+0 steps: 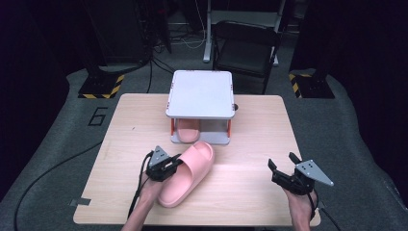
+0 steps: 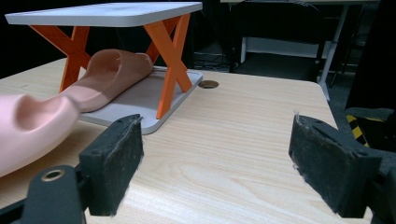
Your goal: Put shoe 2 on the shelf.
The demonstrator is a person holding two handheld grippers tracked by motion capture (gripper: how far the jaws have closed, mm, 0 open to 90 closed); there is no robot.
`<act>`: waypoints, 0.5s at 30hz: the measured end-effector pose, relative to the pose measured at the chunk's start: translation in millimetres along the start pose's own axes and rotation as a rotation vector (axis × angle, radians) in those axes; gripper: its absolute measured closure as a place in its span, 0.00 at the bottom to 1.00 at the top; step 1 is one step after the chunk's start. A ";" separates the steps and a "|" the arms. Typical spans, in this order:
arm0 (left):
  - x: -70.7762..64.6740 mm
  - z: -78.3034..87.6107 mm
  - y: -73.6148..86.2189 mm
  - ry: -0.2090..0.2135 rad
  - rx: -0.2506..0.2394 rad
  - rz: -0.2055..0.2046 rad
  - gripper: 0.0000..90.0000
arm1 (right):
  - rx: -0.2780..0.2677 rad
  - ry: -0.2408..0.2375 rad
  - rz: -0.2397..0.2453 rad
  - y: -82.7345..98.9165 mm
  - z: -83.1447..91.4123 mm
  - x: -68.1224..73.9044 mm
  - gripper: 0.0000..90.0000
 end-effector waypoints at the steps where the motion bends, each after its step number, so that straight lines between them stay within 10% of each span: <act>1: -1.8 -14.2 -7.1 -0.027 -0.012 0.029 0.88 | -0.005 -0.002 -0.004 -0.5 0.5 -0.6 0.19; 15: 13.5 -92.2 -34.5 -0.184 -0.008 0.207 0.87 | -0.017 -0.002 -0.011 -3.3 -0.3 -4.3 0.20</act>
Point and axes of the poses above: each handheld gripper's, and its own axes: z roughly backward along the jaws, y roughly out of its underside, x roughly to its left, the point moved 10 cm from there along -z, roughly forward along the jaws
